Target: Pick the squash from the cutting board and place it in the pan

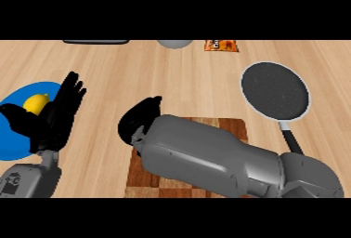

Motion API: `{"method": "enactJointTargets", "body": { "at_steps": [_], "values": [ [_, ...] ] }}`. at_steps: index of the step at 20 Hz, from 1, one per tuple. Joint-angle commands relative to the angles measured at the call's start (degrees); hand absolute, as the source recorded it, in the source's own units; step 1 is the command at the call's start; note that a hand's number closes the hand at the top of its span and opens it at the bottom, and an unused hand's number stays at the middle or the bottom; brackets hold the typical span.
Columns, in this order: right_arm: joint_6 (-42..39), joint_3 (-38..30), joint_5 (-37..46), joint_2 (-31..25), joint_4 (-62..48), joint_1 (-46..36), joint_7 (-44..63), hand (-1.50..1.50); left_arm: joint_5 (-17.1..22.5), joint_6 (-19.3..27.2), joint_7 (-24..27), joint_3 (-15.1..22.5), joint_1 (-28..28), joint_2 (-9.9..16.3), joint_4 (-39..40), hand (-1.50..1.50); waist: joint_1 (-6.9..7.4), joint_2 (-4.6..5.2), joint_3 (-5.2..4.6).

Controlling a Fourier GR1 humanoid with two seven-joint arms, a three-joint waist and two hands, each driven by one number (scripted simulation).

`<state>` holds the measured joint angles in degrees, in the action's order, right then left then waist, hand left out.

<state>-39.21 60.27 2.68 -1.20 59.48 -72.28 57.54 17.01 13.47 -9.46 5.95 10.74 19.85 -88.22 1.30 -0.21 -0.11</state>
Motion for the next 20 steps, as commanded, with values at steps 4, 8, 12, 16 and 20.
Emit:
{"method": "enactJointTargets", "body": {
  "at_steps": [4, 8, 12, 16, 20],
  "values": [
    [0.6, 3.4, -6.3, 1.1, 2.6, -1.9, 12.0, -1.50, -0.2, -1.4, 0.0, -1.0, -0.1, 0.3, -0.3, 0.00, 0.73, 0.12, 0.00],
    [2.5, 8.5, -6.1, 1.1, 1.2, -0.1, 13.0, -1.50, -0.6, -0.7, -1.7, -1.1, 3.0, -0.4, 2.0, 0.00, 0.16, 0.18, 0.00],
    [4.4, 11.0, -5.7, 1.1, -1.0, 1.3, 12.4, -1.50, -2.0, 0.7, -1.0, 0.5, -0.2, -2.2, -1.0, 0.00, 0.62, 0.12, 0.04],
    [7.1, 12.1, -5.0, 1.2, -4.9, 1.4, 9.3, -1.50, -0.5, -2.4, -1.0, -1.0, 0.7, -0.9, -0.6, 0.00, 1.36, 0.40, 0.02],
    [5.9, 12.5, -4.3, 1.2, -6.0, 2.6, 8.0, -1.50, -0.2, -3.8, 1.1, -3.4, 0.9, -0.3, 2.4, 0.00, 0.78, 0.42, 0.03]
  ]
}}
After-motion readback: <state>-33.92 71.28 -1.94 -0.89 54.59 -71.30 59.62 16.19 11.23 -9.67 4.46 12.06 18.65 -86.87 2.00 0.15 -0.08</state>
